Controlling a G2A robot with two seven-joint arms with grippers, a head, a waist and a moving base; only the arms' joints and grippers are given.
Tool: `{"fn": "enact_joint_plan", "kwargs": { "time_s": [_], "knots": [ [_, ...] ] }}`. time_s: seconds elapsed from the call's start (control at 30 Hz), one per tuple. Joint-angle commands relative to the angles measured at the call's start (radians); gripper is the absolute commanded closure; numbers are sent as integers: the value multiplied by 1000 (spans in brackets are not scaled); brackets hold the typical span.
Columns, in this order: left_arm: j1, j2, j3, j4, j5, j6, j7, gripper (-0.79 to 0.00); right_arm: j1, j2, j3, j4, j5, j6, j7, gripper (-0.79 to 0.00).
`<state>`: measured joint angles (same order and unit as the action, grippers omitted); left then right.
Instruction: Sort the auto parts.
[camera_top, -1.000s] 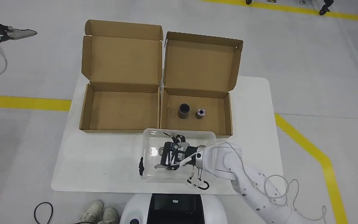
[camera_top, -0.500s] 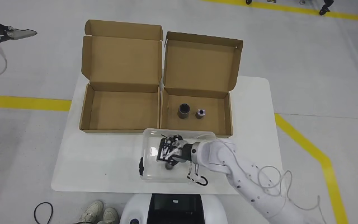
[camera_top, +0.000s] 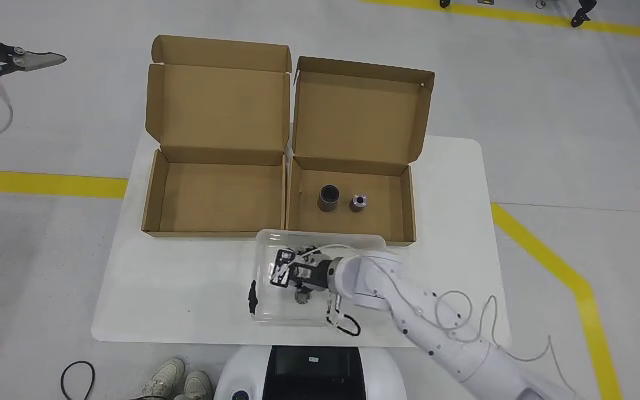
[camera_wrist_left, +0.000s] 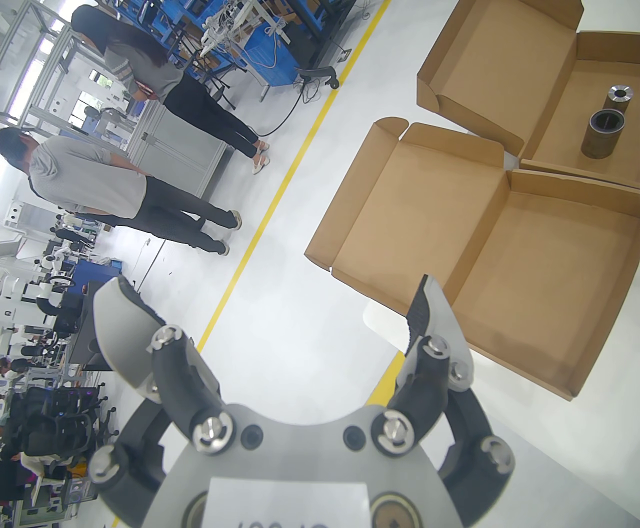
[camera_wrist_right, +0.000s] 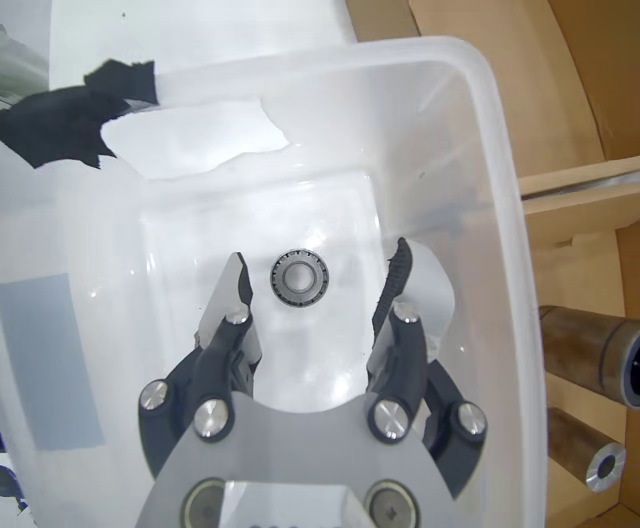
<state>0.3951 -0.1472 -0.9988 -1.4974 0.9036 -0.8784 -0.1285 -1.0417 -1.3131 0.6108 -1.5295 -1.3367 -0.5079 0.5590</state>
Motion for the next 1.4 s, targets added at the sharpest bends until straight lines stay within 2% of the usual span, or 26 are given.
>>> {"fn": "enact_joint_plan", "kwargs": {
  "time_s": [0.0, 0.1, 0.37, 0.57, 0.87, 1.07, 1.37],
  "knots": [
    [0, 0, 0, 0, 0, 0, 0, -785, 4, -4, -6, 15, -1, 4, -8, -434],
    [0, 0, 0, 0, 0, 0, 0, -785, 8, -10, -12, 31, -10, 16, -3, -388],
    [0, 0, 0, 0, 0, 0, 0, -785, 3, -16, -14, 45, -19, 21, 3, -437],
    [0, 0, 0, 0, 0, 0, 0, -785, 4, -22, -18, 59, -24, 21, 17, -425],
    [0, 0, 0, 0, 0, 0, 0, -785, 19, -37, -28, 90, -28, 32, 23, -326],
    [0, 0, 0, 0, 0, 0, 0, -785, 27, -48, -36, 103, -40, 48, 16, -172],
    [0, 0, 0, 0, 0, 0, 0, -785, -1, -38, -1, 54, -61, 43, -15, -31]
  ]
}}
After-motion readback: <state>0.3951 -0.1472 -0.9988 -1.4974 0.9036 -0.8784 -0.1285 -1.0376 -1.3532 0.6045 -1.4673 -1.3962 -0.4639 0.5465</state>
